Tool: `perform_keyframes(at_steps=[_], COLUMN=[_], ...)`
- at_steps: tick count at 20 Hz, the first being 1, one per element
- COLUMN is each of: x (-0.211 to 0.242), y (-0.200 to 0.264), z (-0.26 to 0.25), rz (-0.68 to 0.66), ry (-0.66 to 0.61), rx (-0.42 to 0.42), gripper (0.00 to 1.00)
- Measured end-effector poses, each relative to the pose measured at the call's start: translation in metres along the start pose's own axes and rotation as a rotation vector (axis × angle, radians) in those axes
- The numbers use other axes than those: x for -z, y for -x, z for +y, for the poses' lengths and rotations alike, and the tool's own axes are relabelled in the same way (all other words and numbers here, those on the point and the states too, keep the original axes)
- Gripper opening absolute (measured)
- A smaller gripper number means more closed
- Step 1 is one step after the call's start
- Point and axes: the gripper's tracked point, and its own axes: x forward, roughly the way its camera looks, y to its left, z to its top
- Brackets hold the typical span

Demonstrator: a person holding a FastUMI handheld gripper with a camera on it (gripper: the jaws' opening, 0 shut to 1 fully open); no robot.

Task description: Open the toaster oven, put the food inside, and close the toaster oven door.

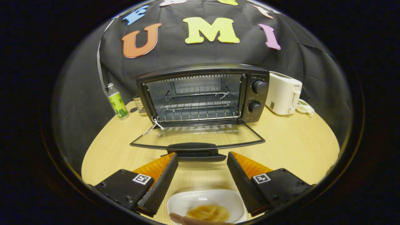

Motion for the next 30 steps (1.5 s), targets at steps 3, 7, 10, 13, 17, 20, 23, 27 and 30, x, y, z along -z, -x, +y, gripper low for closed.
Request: perform_keyframes(at_steps=[3, 7, 10, 13, 17, 20, 23, 27, 30], x=[0.008, 0.017, 0.013, 0.02, 0.039, 0.057, 0.082, 0.1, 0.114], y=[-0.005, -0.008, 0.006, 0.024, 0.052, 0.074, 0.087, 0.092, 0.087], z=[-0.001, -0.002, -0.003, -0.003, -0.003, -0.002, -0.004, -0.006, -0.01], rz=[0.036, 0.072, 0.051, 0.048, 0.051, 0.05, 0.066, 0.093, 0.121], ry=[-0.028, -0.039, -0.03, -0.027, -0.009, 0.004, 0.03, 0.048, 0.051], rx=[-0.015, -0.022, -0.038, -0.059, -0.091, -0.116, -0.107, -0.097, -0.078], gripper=[1.0, 1.0, 1.0, 1.0, 1.0, 1.0, 1.0, 1.0, 1.0])
